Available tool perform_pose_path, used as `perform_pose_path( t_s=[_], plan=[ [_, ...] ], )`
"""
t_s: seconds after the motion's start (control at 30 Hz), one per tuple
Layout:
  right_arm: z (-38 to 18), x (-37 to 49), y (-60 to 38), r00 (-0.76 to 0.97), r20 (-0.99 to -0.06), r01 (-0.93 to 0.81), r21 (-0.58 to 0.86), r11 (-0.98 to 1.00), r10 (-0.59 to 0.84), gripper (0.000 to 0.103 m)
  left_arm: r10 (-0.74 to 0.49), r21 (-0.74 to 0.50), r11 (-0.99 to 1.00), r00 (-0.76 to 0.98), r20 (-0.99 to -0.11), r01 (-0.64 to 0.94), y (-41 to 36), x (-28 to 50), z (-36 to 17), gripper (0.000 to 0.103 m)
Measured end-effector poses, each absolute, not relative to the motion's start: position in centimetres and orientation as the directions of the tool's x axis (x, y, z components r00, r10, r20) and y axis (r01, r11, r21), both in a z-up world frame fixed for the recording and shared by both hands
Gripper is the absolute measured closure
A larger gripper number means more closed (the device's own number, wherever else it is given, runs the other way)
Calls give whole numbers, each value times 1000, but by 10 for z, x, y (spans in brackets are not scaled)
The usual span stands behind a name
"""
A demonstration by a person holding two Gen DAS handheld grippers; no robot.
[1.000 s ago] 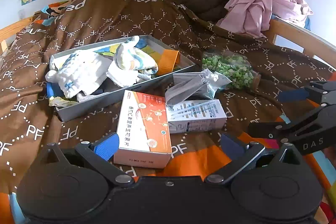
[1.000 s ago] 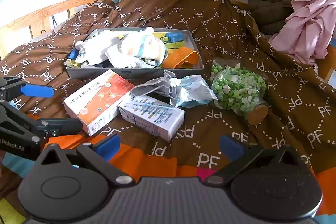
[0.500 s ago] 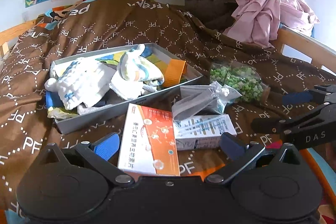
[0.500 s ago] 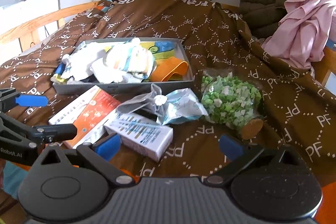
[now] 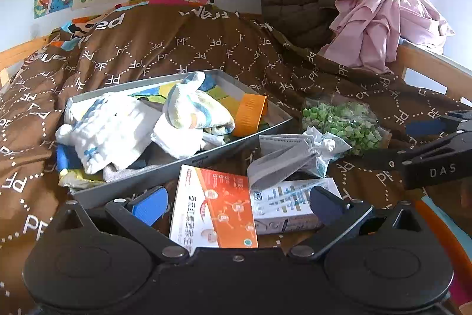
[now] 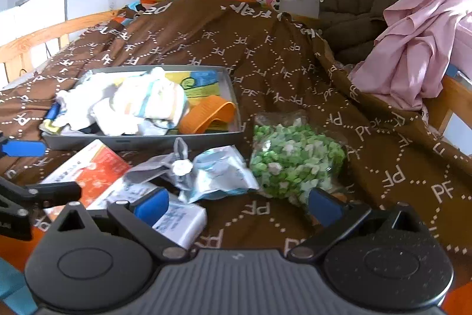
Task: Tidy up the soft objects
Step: 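Grasp the grey face mask with the left gripper while the right gripper grasps the white-blue wrapper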
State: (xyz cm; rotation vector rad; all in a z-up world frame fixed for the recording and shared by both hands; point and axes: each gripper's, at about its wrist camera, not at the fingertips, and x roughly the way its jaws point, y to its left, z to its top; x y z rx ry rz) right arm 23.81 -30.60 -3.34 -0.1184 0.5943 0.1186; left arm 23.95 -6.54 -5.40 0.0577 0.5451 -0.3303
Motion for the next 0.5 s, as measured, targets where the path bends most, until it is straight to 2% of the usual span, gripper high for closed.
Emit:
perform_pose_path(
  t_s=[0.23,0.5],
  plan=[
    [-52,261,-314,825,-564,-152,-152,977,41,0,-319,-60,939,788,-527,339,-73,264,-58,1],
    [-64,284,-318,816,-568,-262,-197,945,108,0,-376,-17,901,763,-525,433,-92,282,-68,1]
  ],
)
